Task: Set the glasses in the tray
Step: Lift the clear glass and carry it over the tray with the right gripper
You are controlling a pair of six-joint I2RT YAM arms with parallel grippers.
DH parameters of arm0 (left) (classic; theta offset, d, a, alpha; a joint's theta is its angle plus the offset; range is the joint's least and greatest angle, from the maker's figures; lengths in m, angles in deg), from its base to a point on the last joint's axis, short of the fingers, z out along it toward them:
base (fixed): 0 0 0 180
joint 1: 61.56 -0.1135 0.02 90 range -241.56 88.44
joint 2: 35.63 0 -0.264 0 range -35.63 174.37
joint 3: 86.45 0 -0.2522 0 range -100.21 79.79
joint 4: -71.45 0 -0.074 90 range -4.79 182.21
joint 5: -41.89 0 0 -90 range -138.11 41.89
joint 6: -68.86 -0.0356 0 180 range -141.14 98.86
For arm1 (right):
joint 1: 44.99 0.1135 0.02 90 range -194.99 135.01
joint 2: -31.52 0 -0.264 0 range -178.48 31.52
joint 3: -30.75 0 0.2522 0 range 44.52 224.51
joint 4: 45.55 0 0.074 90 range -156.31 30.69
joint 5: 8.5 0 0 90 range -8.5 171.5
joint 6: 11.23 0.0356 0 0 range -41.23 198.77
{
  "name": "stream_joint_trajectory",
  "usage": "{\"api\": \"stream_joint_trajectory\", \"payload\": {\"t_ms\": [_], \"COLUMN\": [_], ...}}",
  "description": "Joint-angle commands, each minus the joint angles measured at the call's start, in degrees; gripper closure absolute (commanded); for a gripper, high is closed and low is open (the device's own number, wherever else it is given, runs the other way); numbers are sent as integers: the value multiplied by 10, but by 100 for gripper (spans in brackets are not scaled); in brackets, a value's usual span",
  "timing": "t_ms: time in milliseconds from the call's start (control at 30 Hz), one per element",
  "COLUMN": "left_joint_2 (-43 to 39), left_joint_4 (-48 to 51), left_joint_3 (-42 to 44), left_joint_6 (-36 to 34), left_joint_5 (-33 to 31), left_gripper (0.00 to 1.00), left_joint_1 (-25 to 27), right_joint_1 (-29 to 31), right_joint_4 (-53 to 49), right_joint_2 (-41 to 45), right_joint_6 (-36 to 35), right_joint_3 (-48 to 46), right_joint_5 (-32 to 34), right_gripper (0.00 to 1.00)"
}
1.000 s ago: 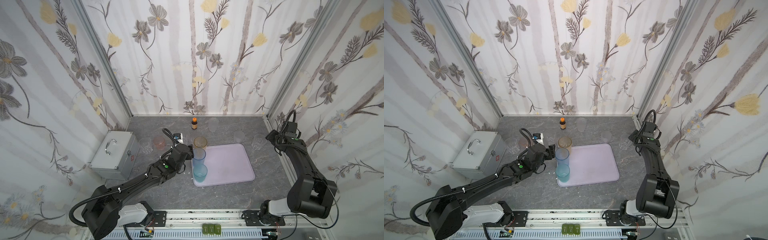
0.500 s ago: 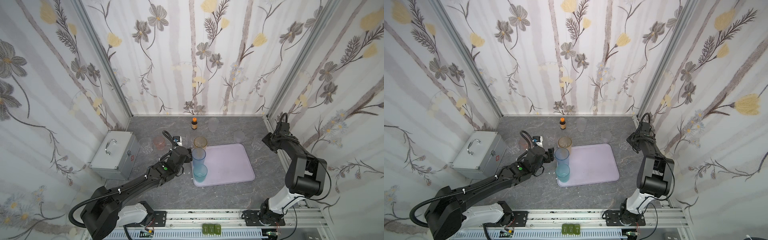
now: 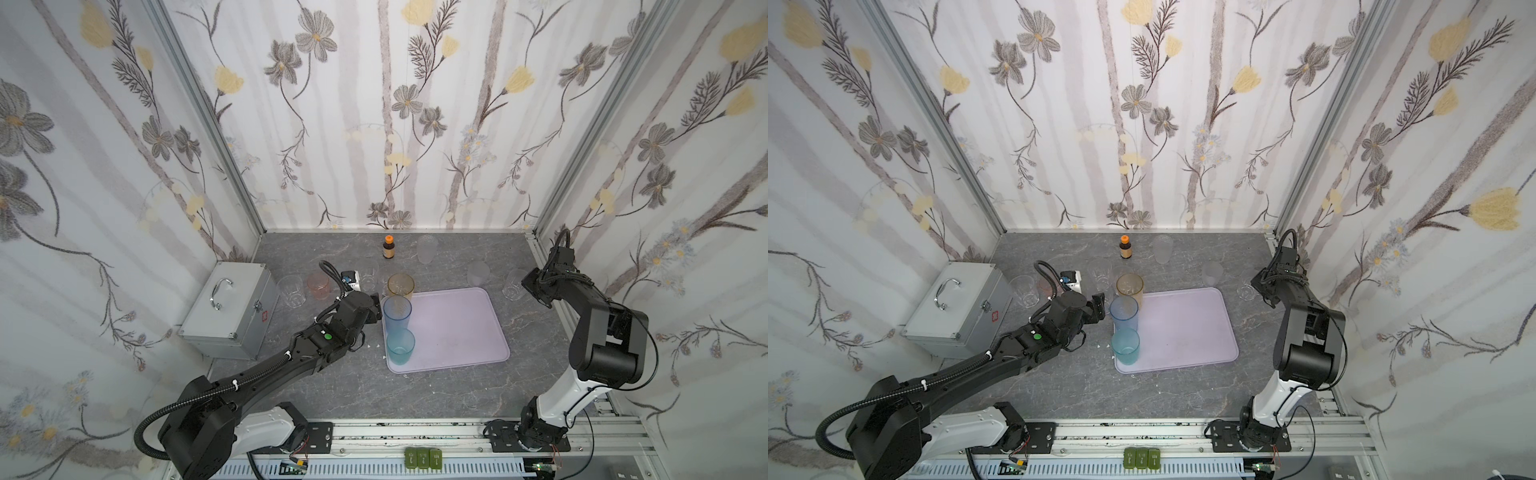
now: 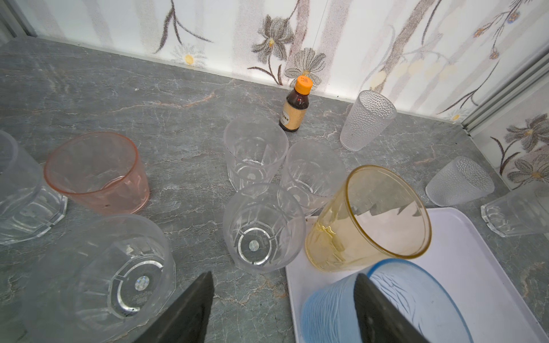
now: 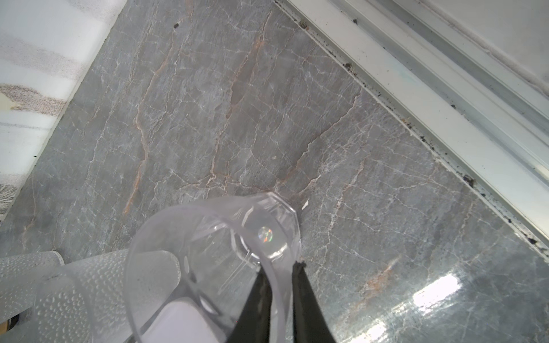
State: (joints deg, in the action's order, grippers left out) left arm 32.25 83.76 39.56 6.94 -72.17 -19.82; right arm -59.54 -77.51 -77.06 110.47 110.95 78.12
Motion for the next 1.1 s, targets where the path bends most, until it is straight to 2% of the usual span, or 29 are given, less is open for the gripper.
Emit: {"api": "stream_joint_trajectory", "payload": {"t_ms": [0, 133, 400, 500, 633, 733, 867, 1067], "left_joint_2": [-4, -11, -23, -16, -7, -9, -12, -73], "left_joint_4": [-4, -4, -5, -7, -13, -17, -27, -26], "left_joint_3": [-6, -12, -16, -14, -4, 5, 22, 64], "left_joint_6": [-4, -14, -34, -33, -23, -11, 2, 24], "left_joint_5": [-17, -25, -18, -3, 8, 16, 19, 11], "left_gripper": [23, 23, 23, 23, 23, 23, 23, 23], "left_joint_1": [-10, -21, -66, -82, -89, -90, -90, -90], "right_joint_1": [9, 22, 49, 79, 154, 218, 303, 381], "right_joint_4": [9, -8, -60, -94, -134, -156, -145, -178], "right_joint_2": [13, 29, 137, 168, 195, 176, 78, -41], "right_joint_6": [-4, -11, -27, -35, -41, -37, -2, 2], "right_joint_3": [-6, -14, -58, -60, -38, 2, 64, 187], "right_joint_5": [26, 41, 72, 79, 90, 83, 60, 59], "right_gripper": [92, 100, 100, 100, 100, 100, 100, 100]}}
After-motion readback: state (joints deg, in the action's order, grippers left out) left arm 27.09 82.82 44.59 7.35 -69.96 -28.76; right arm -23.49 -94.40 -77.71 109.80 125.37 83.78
